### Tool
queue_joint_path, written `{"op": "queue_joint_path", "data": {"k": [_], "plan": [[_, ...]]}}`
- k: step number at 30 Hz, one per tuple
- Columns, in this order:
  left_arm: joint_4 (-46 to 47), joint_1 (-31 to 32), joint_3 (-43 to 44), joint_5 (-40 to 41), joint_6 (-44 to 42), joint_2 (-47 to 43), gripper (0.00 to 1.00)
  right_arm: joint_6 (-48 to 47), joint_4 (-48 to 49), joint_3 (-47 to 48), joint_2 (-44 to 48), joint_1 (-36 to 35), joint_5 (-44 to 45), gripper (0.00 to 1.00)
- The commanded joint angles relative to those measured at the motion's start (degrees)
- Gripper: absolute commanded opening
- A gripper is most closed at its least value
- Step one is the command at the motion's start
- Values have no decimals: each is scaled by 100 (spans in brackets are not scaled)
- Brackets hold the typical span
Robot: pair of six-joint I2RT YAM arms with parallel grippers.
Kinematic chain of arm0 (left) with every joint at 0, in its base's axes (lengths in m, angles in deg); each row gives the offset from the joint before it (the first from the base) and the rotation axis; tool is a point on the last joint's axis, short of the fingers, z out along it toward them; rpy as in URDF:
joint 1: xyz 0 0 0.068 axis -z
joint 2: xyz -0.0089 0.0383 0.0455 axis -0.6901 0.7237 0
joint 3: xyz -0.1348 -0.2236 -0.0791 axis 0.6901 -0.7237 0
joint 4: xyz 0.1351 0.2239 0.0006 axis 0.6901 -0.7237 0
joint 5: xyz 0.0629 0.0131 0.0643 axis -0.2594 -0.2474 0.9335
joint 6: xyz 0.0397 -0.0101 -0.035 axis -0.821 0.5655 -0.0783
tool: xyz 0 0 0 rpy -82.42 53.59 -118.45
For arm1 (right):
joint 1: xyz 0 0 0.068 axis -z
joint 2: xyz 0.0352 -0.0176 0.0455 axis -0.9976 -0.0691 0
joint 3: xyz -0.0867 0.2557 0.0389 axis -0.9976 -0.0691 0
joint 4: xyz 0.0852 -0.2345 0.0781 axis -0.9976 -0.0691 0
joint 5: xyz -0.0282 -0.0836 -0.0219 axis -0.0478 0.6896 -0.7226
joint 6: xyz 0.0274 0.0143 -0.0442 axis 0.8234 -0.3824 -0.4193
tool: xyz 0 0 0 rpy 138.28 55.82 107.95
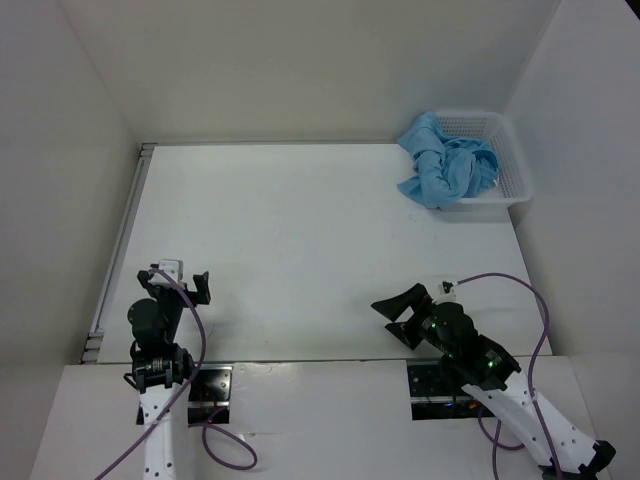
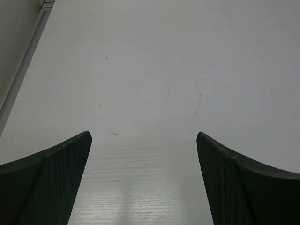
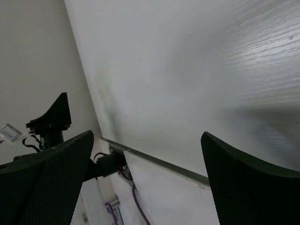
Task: Fold and stack the shorts
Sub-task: Grab the shorts from the pile
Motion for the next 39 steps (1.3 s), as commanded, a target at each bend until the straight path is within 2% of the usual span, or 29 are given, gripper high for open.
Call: {"op": "queue_joint_path", "data": {"k": [1, 11, 13, 14, 15, 19, 21, 23, 24, 25, 26, 27, 29, 31, 32, 33, 36, 39], "plan": [[150, 4, 1, -162, -21, -680, 99, -10, 150, -36, 84, 54, -35, 100], [97, 4, 1, -215, -21, -680, 99, 104, 193, -151, 84, 54, -149, 100], [298, 4, 1, -267, -21, -680, 99, -245, 358, -81, 84, 54, -262, 100], [447, 4, 79, -372, -21, -680, 99, -743, 969, -2, 84, 54, -324, 100], [544, 4, 80, -495, -21, -680, 99, -748, 1149, 68, 84, 54, -325, 100], [1124, 4, 448, -1093, -21, -680, 99, -1160, 1362, 918, -160, 54, 289, 100], [1432, 4, 667, -1147, -21, -618, 99, -1807, 1414, 1411, -1080, 54, 737, 100], [1485, 4, 843, -1330, -21, -435, 99, -2371, 1415, 2508, -2186, 54, 1166, 100], [1433, 4, 923, -1331, -21, -338, 99, -2940, 1128, 2973, -3514, 54, 1352, 100], [1320, 4, 1115, -1331, -21, -76, 99, -3172, 890, 4022, -4180, 54, 1954, 100], [1266, 4, 1213, -1331, -21, 83, 99, -3287, 313, 4546, -5362, 54, 2369, 100], [1170, 4, 1335, -1244, -21, 267, 99, -3401, 116, 5474, -5843, 115, 2747, 100], [889, 4, 1764, -1130, -21, 970, 99, -4138, 44, 6122, -6548, 351, 3416, 100], [399, 4, 2169, -1032, -21, 1906, 99, -4901, 674, 6581, -7104, 869, 3263, 100], [196, 4, 2398, -971, -21, 2270, 99, -4984, 842, 6686, -7227, 1255, 3000, 100], [2, 57, 2887, -971, -21, 2969, 99, -4985, 1035, 6922, -7480, 2181, 2362, 100], [-798, 241, 3479, -971, -21, 3756, 99, -4914, 1151, 7388, -7938, 3704, 1611, 100], [-1247, 417, 3885, -971, -21, 4416, 99, -5116, 1204, 8054, -8834, 4272, 1538, 100]]}}
